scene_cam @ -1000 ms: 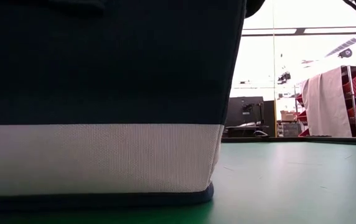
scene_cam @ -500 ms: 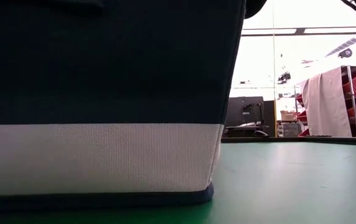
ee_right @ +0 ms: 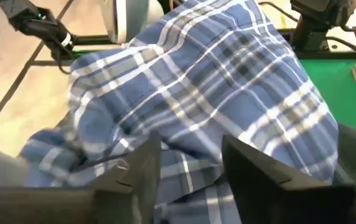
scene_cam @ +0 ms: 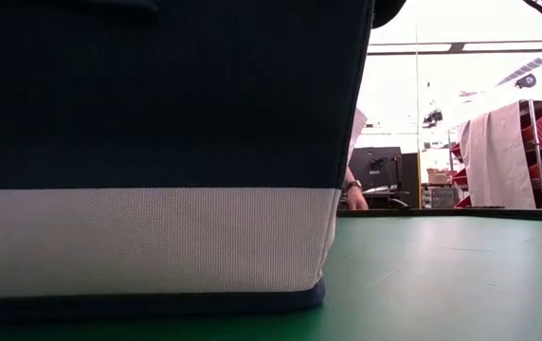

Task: Sort clothes
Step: Put the blue shirt into the blue laundry organizer, then return to Home Position

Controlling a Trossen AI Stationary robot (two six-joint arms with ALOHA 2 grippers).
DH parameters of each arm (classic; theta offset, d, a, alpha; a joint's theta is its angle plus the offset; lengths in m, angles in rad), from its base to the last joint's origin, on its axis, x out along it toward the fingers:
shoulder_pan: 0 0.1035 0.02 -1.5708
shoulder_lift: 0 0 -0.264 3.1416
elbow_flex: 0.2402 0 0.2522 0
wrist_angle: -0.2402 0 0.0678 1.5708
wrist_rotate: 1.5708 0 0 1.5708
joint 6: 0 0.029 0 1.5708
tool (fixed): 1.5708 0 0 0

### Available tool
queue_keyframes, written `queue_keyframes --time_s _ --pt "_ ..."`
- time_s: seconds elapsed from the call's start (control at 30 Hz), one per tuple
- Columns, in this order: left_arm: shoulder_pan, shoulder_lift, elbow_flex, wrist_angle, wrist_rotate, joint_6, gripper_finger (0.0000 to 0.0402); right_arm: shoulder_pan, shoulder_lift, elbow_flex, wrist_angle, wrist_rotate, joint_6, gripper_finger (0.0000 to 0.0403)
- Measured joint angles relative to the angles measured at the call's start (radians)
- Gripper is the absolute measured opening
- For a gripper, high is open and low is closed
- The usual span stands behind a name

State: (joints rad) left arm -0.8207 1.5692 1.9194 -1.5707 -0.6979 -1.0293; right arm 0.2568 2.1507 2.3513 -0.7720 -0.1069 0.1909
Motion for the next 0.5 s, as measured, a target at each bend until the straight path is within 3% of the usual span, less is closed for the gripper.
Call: queue_keyframes --time_s 0.1,0.23,0.5 --pt "0.0 0.0 0.004 0.0 -0.011 0.002 0.0292 0.0 -0.033 0.0 -0.034 -0.005 -0.001 0.0179" --pt "0.0 0.0 0.028 0.052 -0.104 0.062 0.0292 0.0 -0.097 0.0 -0.056 -0.005 -0.029 0.0193" --pt "0.006 -0.001 0.078 0.313 -0.293 0.417 0.0292 0.008 -0.205 0.0 -0.072 -0.005 -0.153 0.0181"
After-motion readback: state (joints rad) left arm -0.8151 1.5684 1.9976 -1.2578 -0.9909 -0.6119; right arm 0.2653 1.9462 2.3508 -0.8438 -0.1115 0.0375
